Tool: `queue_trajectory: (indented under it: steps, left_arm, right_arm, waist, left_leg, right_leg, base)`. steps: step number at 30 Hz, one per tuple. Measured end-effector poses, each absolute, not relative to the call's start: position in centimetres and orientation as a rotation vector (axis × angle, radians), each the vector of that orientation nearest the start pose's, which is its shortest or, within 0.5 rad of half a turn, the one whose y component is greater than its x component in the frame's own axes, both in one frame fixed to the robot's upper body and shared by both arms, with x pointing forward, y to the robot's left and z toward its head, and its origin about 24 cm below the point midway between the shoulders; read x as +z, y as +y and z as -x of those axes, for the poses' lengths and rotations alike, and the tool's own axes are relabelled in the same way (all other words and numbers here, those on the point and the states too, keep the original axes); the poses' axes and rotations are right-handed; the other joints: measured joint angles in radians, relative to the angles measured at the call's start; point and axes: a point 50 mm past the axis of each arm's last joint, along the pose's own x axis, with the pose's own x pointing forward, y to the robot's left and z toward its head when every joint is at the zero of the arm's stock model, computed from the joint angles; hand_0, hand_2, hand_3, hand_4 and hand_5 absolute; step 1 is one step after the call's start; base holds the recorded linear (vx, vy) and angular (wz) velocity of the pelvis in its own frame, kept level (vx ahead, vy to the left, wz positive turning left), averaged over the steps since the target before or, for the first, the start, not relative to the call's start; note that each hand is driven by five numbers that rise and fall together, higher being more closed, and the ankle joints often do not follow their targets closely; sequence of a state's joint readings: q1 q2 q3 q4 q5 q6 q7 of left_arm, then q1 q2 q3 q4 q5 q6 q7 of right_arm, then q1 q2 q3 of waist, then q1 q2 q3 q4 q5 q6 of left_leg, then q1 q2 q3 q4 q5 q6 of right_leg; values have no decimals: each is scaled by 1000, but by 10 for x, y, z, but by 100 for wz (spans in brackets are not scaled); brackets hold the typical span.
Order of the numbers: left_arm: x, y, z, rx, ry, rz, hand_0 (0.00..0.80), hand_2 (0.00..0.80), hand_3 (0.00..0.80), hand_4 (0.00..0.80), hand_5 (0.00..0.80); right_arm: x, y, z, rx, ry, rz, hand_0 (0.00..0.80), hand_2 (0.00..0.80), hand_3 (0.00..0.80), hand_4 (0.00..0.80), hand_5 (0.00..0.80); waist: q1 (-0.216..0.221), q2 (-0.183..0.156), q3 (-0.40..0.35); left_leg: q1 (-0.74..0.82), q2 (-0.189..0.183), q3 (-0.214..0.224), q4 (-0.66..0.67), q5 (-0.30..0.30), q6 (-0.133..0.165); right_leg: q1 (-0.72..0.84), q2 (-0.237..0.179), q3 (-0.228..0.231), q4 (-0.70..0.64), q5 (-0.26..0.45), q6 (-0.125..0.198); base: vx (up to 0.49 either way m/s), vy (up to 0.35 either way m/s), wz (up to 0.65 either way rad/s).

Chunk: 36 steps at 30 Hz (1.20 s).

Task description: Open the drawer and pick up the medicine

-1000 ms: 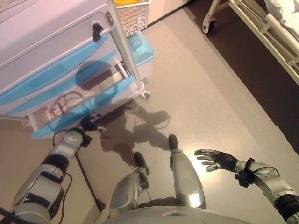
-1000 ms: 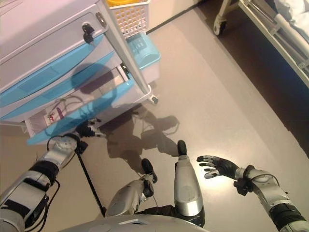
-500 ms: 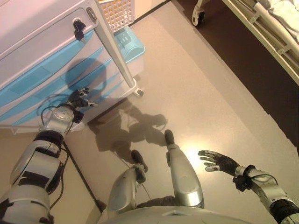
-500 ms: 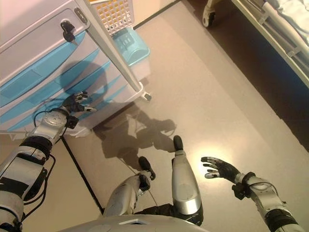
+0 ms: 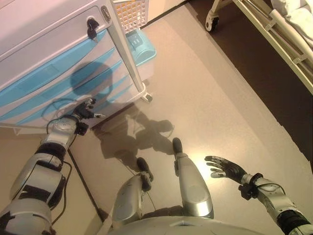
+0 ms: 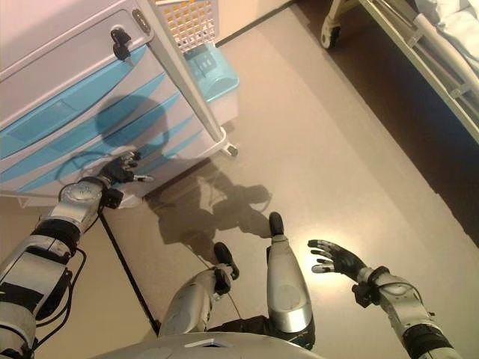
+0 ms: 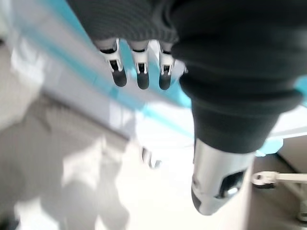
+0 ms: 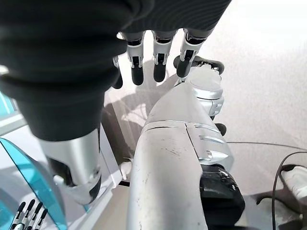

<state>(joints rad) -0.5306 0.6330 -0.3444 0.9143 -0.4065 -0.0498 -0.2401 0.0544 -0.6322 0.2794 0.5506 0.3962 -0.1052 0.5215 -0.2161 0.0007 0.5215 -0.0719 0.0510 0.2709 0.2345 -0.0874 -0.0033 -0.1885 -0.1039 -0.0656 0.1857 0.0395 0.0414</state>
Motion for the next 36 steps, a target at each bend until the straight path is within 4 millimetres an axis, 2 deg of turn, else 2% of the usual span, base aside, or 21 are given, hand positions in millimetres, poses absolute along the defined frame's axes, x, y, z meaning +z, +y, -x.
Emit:
queue_trajectory:
  steps: [3, 5, 8, 11, 14, 19, 24, 27, 36]
  left_arm:
    - [-14, 244, -296, -261, 480, -175, 0, 0, 0, 0, 0]
    - [-42, 222, -273, -332, 551, -89, 0, 0, 0, 0, 0]
    - [-74, 208, -233, -387, 666, 44, 0, 0, 0, 0, 0]
    - [-89, 202, -210, -393, 708, 174, 0, 0, 0, 0, 0]
    - [-96, 195, -195, -393, 723, 283, 0, 0, 0, 0, 0]
    - [-103, 186, -179, -377, 735, 445, 0, 0, 0, 0, 0]
    - [-108, 183, -165, -358, 755, 555, 0, 0, 0, 0, 0]
    - [-110, 183, -161, -330, 747, 609, 0, 0, 0, 0, 0]
    - [-118, 171, -144, -331, 778, 724, 0, 0, 0, 0, 0]
  right_arm:
    - [-59, -250, -190, 446, 613, 121, 0, 0, 0, 0, 0]
    - [-62, -238, -194, 434, 600, 84, 0, 0, 0, 0, 0]
    - [-67, -222, -196, 434, 594, 5, 0, 0, 0, 0, 0]
    - [-73, -212, -193, 427, 603, -61, 0, 0, 0, 0, 0]
    - [-80, -208, -189, 406, 624, -128, 0, 0, 0, 0, 0]
    - [-90, -191, -179, 378, 645, -314, 0, 0, 0, 0, 0]
    - [-106, -188, -165, 309, 710, -426, 0, 0, 0, 0, 0]
    - [-115, -186, -155, 253, 753, -517, 0, 0, 0, 0, 0]
    - [-127, -184, -133, 152, 777, -688, 0, 0, 0, 0, 0]
  waist:
    - [34, -3, -4]
    - [54, -7, -16]
    - [85, -10, -87]
    - [109, -2, -144]
    - [136, 13, -207]
    - [172, 17, -279]
    - [212, 15, -314]
    - [217, 13, -321]
    - [216, 26, -367]
  left_leg:
    - [42, 0, -15, -35, 12, -6]
    - [66, -1, -27, -66, 26, -11]
    - [82, 0, -45, -114, 49, -21]
    - [132, 1, -72, -166, 68, -30]
    - [148, 5, -92, -200, 84, -31]
    - [170, 4, -130, -232, 100, -34]
    - [180, 1, -154, -250, 115, -33]
    - [186, -1, -174, -261, 126, -33]
    - [196, -1, -177, -297, 144, -32]
  right_leg:
    - [48, 2, -19, -35, 0, -1]
    - [73, 5, -32, -55, 3, -4]
    - [94, 14, -57, -89, 9, -12]
    - [153, 22, -88, -129, 8, -13]
    - [177, 23, -110, -151, 8, -13]
    - [218, 25, -146, -181, 4, -8]
    - [237, 21, -170, -191, 3, -7]
    - [249, 14, -192, -195, 3, -7]
    - [249, 16, -196, -203, 4, -6]
  base:
    - [23, -151, 17]
    - [45, -141, 17]
    - [52, -145, 17]
    - [32, -176, 27]
    - [3, -152, 22]
    - [-18, -117, 24]
    - [-31, -55, 15]
    - [-26, -37, 18]
    - [-37, -22, 2]
